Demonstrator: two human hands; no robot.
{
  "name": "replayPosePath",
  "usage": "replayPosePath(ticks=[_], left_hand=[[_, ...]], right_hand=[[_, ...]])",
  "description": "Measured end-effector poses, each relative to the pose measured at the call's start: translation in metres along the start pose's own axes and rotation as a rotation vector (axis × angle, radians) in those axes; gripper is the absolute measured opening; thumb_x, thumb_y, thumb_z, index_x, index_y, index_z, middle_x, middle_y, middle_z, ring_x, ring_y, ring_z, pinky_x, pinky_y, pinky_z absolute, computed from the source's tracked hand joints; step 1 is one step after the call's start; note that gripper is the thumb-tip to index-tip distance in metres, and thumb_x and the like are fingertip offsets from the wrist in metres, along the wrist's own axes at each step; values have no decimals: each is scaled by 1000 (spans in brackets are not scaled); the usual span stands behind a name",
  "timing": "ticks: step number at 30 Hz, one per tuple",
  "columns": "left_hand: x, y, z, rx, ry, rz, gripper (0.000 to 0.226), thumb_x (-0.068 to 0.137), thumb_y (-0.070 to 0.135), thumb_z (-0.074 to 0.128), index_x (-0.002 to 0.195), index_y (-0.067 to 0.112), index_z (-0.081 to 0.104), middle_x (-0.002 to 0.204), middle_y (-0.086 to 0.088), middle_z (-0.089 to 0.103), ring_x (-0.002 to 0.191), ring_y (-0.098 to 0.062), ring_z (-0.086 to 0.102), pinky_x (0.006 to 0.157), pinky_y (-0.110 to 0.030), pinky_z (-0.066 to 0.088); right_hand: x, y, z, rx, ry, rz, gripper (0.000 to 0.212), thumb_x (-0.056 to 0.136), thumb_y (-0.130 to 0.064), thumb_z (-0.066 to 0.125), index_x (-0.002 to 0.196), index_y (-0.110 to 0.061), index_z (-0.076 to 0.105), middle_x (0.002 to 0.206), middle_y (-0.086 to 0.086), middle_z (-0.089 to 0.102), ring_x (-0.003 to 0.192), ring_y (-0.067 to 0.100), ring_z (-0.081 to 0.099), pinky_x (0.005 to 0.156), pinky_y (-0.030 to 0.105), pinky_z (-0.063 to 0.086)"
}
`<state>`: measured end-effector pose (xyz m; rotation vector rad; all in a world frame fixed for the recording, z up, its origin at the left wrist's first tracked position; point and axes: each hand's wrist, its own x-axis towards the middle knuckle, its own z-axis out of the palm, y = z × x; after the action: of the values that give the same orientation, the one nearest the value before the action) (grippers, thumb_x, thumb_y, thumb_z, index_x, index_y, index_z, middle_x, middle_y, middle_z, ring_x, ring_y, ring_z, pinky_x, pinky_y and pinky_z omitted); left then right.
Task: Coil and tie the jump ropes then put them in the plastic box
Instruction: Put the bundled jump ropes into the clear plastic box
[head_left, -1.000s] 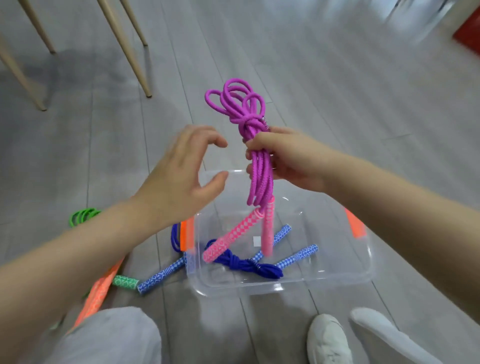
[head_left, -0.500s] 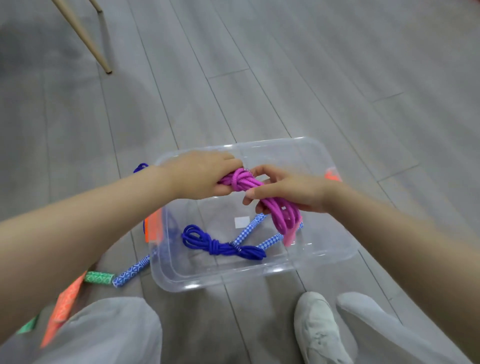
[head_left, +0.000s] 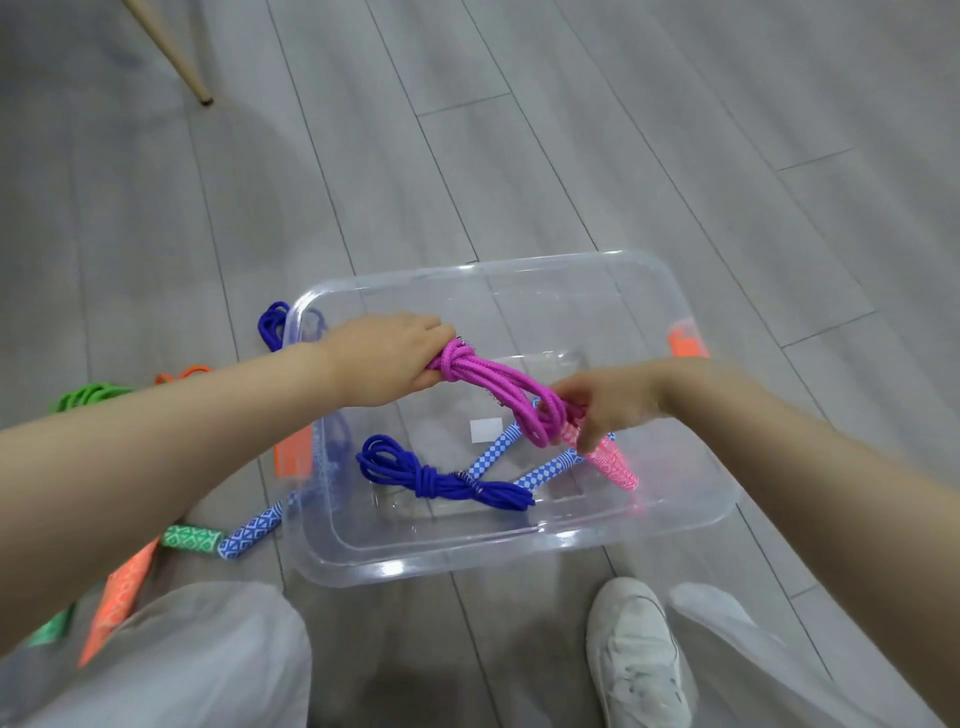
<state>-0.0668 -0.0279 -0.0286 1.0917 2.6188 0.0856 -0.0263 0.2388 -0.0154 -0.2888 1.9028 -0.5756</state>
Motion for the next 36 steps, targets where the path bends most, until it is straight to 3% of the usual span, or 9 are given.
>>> replayPosePath(ticks=[3,8,12,17,21,25,31,34,36], left_hand=[[-1,-1,8,104,-31,25,44,95,54,41,119,18,48,110,-1,53,99,-21,55,67,-31,37],[-8,-4,21,119,-301,-11,47,95,43,50,131,15,37,123,-5,47,109,-23,50,88,-36,45],[-10,-3,25,78,-208,-112,44,95,35,53,133,20,38,121,-3,49,108,-23,50,88,-35,42],[-10,-6,32,139,-99,-183,40,96,35,52,133,24,42,121,-1,52,106,-23,54,87,-36,40],[-12,1,41,496,-187,-71,35,94,25,51,128,20,42,120,-2,52,108,-24,51,91,-34,35],[-14,6,52,607,-354,-36,38,95,18,44,132,12,39,126,-8,48,115,-26,46,92,-34,37],[3,8,63,490,-514,-163,64,93,17,55,147,11,21,139,-16,39,127,-32,40,100,-39,42],[6,10,71,362,-554,-195,86,90,16,56,153,19,-2,150,-17,28,136,-36,30,106,-49,37],[5,12,74,281,-603,-180,84,91,16,54,153,25,-3,157,-12,17,143,-36,19,110,-56,29]], right_hand=[[10,0,-4,-270,89,62,26,77,-4,67,86,-26,58,77,-8,56,82,20,55,68,30,44],[19,-7,1,-462,341,12,16,80,-15,64,91,-20,53,77,-5,50,79,22,50,65,28,35],[27,-6,5,-609,562,-4,20,83,-21,60,103,-20,57,98,1,58,90,27,58,62,30,35],[39,-3,11,-795,745,-50,29,87,-5,53,113,-16,52,108,5,52,96,27,54,57,33,32],[59,9,33,-910,692,-66,25,86,3,56,108,-9,52,105,13,51,84,30,58,52,36,33],[80,19,51,-683,508,-87,32,86,3,50,116,-6,49,117,16,43,96,34,57,65,39,39],[86,34,58,-451,368,-164,54,81,9,52,133,-3,43,131,16,42,116,34,49,95,40,43],[88,35,54,-526,335,-172,56,84,6,52,138,-2,39,140,16,39,130,31,38,107,35,33],[88,34,55,-645,266,-135,64,87,0,51,147,-4,28,152,14,27,141,31,24,114,36,26]])
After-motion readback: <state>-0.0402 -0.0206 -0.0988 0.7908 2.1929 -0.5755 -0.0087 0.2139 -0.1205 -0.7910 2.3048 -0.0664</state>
